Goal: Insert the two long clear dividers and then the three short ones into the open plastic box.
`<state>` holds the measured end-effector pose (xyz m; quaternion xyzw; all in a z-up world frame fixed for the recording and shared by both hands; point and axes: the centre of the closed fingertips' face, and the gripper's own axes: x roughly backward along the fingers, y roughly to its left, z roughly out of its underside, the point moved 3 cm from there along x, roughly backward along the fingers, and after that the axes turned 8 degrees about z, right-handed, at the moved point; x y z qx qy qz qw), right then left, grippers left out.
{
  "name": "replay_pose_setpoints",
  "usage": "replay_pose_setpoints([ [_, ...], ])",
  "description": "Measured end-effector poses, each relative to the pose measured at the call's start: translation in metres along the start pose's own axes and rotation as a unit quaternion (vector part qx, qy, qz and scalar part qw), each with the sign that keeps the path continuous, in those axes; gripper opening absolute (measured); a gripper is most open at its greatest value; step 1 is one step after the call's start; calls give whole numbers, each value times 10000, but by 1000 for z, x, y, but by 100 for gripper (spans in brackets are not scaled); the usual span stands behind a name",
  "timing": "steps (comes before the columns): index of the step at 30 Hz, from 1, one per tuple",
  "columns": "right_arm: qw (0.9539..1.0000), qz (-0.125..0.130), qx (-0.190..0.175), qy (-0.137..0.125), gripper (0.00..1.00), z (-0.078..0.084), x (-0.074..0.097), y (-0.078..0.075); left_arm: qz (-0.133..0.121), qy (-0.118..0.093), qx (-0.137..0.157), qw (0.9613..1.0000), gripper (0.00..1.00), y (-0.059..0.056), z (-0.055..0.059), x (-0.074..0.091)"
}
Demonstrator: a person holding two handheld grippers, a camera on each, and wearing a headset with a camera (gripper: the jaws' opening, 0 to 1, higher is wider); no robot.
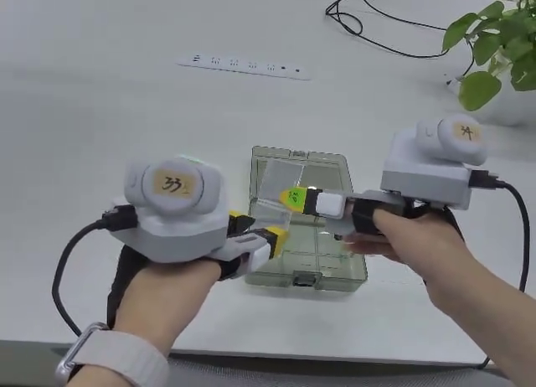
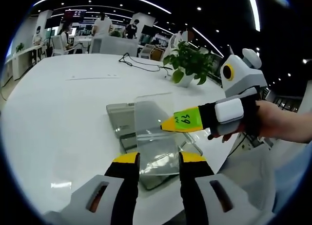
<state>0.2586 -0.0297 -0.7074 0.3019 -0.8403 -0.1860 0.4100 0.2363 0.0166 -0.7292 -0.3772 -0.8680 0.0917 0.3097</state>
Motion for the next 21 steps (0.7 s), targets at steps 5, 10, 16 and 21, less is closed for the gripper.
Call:
replay_pose_setpoints([
  [5, 10000, 40, -9, 46, 2, 0, 1, -1, 74, -62, -61, 9999, 45, 2, -3, -1],
  [10, 9999, 96, -61, 80, 2, -2, 3, -6, 250, -162, -301, 9991, 64, 1, -6, -1],
  [16, 9996, 182, -127, 169, 2, -3, 7, -11, 467, -279, -698, 9961, 88, -2, -7, -1],
  [21, 9989, 311, -154, 305, 2, -7, 11, -17, 617, -155, -1053, 9924, 98, -3, -3, 0],
])
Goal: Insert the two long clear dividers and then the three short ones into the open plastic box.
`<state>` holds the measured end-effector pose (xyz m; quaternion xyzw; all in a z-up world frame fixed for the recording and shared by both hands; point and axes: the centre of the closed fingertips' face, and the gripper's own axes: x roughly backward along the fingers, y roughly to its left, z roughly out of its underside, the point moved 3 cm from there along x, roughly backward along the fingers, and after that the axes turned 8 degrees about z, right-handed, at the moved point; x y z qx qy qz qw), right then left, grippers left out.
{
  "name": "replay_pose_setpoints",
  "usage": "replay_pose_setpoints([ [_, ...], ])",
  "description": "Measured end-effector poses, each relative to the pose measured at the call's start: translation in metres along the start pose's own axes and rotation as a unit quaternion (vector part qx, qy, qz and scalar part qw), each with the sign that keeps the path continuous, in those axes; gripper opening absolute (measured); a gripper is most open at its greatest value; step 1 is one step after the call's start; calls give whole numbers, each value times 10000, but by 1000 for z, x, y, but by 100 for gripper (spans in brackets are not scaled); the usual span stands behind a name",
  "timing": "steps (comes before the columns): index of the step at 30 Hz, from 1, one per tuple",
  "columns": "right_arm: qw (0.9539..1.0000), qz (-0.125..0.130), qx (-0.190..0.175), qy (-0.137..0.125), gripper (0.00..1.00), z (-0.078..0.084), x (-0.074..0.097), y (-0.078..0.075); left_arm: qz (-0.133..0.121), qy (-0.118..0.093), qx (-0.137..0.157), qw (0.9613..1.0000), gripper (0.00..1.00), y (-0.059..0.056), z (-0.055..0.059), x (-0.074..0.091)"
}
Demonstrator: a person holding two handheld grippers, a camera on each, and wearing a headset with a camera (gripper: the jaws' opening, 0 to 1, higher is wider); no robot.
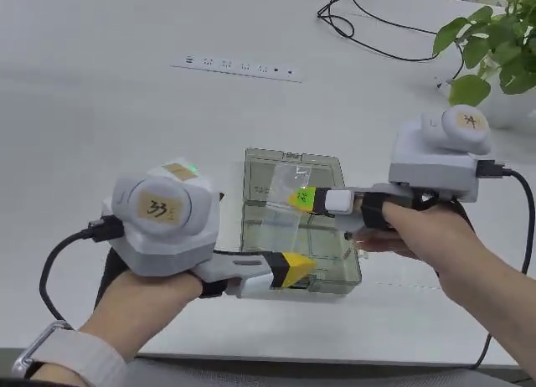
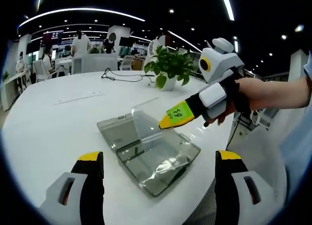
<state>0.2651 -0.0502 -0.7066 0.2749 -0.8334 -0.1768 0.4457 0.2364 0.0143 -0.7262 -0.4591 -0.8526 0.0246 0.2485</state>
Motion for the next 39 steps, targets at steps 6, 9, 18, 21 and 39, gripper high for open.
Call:
replay_pose_setpoints([
  [6, 9994, 211, 16, 274, 2, -7, 3, -12, 146, 105, -176, 9997, 100, -2, 6, 1],
  [9, 9986, 313, 36, 416, 2, -14, 3, -22, 216, 136, -359, 9990, 100, -4, 8, 1],
  [18, 9906, 693, 114, 1172, 2, -22, 6, -39, 419, 44, -649, 9970, 100, -3, 11, 2],
  [21, 9863, 786, 106, 1445, 2, -22, 5, -42, 433, 94, -717, 9964, 100, -1, 12, 2],
  [39, 9541, 1491, -541, 2540, 2, -11, 7, -71, 645, 205, -757, 9948, 97, -6, 23, -5],
])
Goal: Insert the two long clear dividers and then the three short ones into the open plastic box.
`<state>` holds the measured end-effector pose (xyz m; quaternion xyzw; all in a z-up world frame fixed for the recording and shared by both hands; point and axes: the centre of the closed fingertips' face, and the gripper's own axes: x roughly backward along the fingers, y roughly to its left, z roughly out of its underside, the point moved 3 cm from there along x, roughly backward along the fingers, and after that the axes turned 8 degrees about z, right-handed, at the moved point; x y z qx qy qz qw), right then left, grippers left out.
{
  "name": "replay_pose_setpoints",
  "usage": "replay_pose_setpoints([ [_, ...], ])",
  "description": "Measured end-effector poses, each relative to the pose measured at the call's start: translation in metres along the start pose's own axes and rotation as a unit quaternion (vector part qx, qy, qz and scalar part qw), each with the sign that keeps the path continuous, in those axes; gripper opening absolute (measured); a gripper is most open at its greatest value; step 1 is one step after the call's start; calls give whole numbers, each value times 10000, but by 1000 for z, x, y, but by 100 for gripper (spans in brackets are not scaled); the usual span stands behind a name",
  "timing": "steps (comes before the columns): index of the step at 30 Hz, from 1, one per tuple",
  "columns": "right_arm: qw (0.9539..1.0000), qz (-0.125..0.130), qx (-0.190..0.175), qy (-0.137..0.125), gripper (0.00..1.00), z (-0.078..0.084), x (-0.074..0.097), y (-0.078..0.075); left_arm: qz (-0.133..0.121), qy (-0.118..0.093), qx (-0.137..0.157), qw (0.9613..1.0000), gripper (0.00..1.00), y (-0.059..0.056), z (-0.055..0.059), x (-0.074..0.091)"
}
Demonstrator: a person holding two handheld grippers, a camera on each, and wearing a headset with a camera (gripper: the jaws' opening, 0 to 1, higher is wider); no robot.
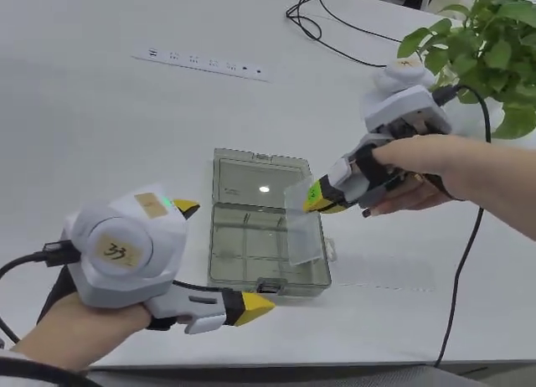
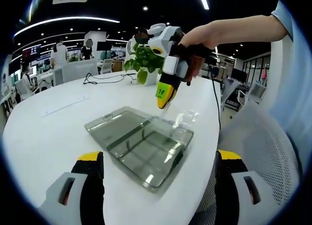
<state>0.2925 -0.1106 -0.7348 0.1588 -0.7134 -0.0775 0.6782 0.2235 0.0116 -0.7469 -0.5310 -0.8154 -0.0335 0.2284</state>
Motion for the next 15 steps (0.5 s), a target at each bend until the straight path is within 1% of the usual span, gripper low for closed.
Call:
replay_pose_setpoints([
  [2, 9999, 29, -106, 110, 2, -4, -5, -5, 33, 12, -7, 10000, 97, -1, 2, -1],
  [4, 9995, 87, -167, 238, 2, -4, -8, -8, 50, 19, 6, 10000, 96, -2, 3, -1],
  [8, 9991, 107, -261, 317, 2, -2, -10, -7, 79, 2, 26, 10000, 96, -4, 4, -2],
  [10, 9986, 119, -333, 399, 2, -5, -13, -8, 89, 2, 36, 10000, 96, -4, 5, -3],
  [14, 9984, 207, -294, 429, 2, -8, -18, -10, 114, -29, 37, 9999, 96, -4, 4, -3],
  [15, 9980, 224, -326, 486, 2, -8, -19, -10, 115, -40, 42, 9999, 95, -4, 4, -3],
])
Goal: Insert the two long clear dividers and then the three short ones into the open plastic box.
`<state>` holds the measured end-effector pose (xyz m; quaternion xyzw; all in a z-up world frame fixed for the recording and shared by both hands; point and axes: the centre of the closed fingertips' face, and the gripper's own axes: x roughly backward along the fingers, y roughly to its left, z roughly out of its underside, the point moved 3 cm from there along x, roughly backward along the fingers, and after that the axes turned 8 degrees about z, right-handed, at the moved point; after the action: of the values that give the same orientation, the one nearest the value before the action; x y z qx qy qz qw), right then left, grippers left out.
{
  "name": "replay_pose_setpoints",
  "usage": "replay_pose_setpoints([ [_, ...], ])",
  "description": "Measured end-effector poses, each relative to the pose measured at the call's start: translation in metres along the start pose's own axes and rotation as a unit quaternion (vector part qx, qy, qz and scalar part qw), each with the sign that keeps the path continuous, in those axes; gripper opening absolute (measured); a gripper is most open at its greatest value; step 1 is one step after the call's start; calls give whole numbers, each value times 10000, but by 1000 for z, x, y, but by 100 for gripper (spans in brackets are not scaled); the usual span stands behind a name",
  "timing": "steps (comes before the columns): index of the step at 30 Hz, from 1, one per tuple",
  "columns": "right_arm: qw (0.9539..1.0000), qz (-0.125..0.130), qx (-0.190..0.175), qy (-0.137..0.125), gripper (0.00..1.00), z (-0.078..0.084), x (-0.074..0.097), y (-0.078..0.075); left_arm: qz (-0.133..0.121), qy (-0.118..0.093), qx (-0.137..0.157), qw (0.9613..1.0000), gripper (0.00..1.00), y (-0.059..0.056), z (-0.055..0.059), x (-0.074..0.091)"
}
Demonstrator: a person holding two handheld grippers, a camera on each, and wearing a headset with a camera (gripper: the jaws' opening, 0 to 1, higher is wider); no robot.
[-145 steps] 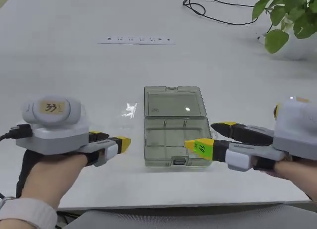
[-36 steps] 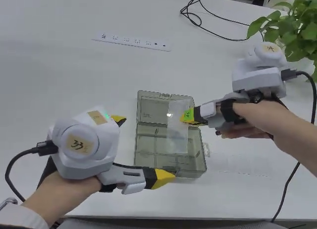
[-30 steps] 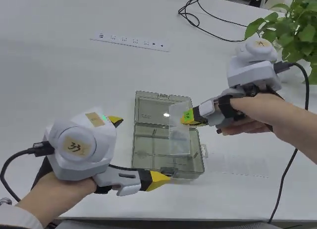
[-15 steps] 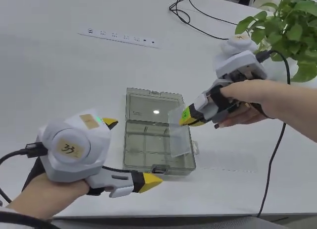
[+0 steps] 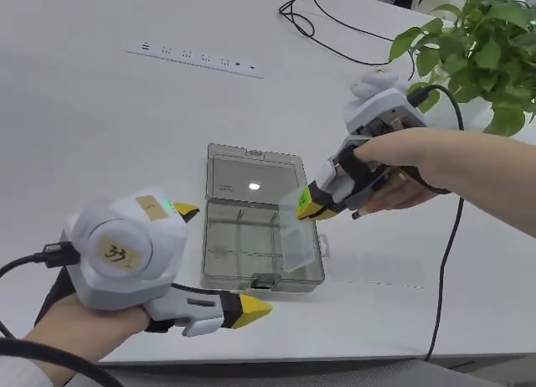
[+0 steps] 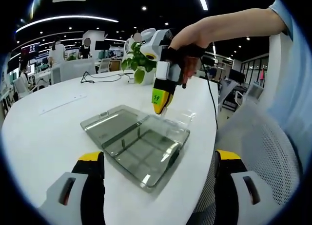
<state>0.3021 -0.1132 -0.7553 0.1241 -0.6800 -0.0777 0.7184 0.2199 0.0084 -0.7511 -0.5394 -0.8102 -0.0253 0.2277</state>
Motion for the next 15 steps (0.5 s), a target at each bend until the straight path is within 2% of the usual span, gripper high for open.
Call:
replay_pose_setpoints([
  [4, 10000, 35, -24, -23, 2, -3, -3, -2, 6, -17, 31, 10000, 95, 1, 1, 0],
  [7, 9999, 122, 24, 33, 2, 3, -5, -2, 17, -12, 46, 10000, 95, 0, 2, 0],
  [15, 9999, 147, 28, 44, 2, 3, -11, -4, 18, 13, 96, 10000, 95, 1, 7, 0],
])
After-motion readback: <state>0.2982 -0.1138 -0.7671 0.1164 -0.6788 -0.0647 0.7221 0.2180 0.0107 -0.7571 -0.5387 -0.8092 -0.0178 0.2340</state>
